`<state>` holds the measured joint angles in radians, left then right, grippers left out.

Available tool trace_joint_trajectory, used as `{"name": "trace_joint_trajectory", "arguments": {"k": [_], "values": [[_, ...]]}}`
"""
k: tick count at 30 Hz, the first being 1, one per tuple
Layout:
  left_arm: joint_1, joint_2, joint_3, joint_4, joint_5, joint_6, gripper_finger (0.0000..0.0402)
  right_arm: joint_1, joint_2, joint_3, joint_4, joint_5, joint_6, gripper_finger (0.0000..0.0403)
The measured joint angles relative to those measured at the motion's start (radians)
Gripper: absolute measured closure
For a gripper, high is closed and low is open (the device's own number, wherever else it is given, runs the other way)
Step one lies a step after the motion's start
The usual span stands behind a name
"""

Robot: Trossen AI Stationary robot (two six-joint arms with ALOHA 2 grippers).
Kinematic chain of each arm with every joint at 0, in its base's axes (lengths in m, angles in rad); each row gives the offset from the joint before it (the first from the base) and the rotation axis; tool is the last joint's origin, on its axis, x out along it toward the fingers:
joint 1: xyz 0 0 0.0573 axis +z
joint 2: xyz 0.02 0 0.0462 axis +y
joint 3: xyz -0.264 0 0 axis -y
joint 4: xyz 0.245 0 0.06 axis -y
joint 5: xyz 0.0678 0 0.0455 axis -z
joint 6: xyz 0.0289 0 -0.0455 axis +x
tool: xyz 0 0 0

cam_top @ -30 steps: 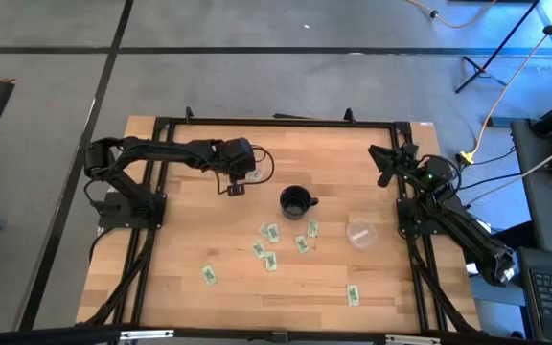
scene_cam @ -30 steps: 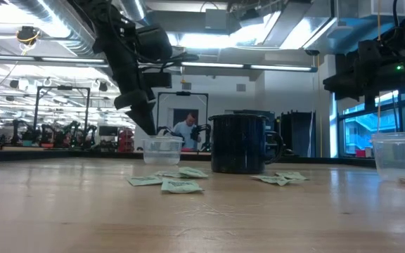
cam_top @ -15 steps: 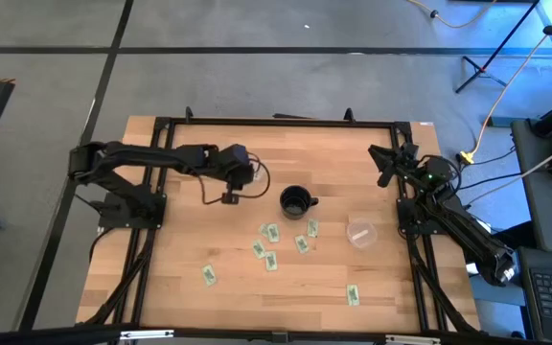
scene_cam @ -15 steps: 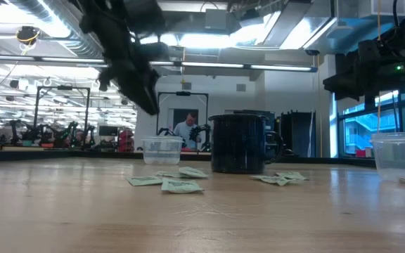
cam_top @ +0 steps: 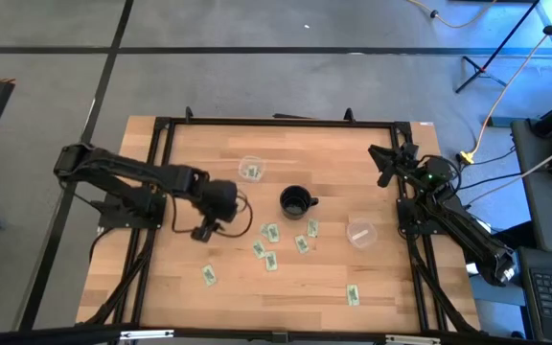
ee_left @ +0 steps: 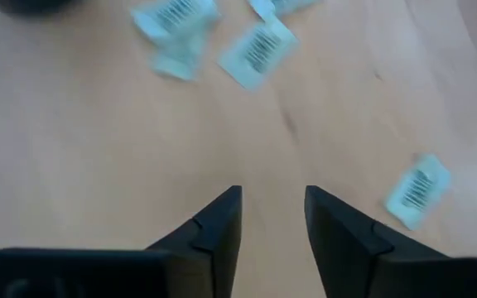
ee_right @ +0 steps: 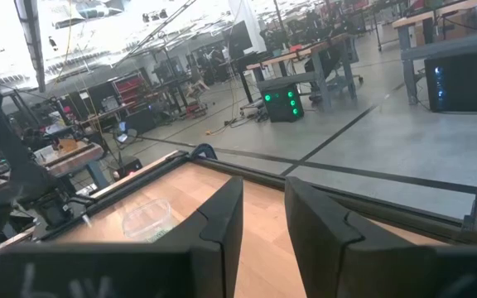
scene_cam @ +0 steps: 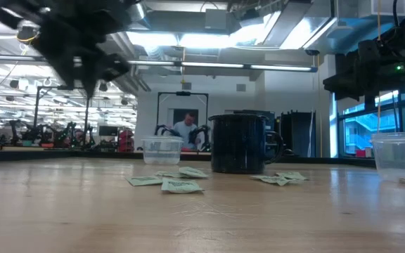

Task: Pick and place items into bin
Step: Put the green stevia packet into the top transparent bin

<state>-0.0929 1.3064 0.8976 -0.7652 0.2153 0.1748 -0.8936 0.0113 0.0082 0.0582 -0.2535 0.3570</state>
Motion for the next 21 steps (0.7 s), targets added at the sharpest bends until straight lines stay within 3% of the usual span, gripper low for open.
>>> {"name": "trace_joint_trajectory", "arguments": {"k": [12, 21], "values": [[-0.287, 0.0, -0.136, 0.192, -0.019, -0.383, 0.0271, 0.0, 0.0, 0.0, 0.0, 0.0, 0.001, 0.0308], [-0.428, 0.002, -0.155, 0.227, -0.189, -0.455, 0.0278, 0.0, 0.0, 0.0, 0.0, -0.001, 0.017, 0.0308]]}}
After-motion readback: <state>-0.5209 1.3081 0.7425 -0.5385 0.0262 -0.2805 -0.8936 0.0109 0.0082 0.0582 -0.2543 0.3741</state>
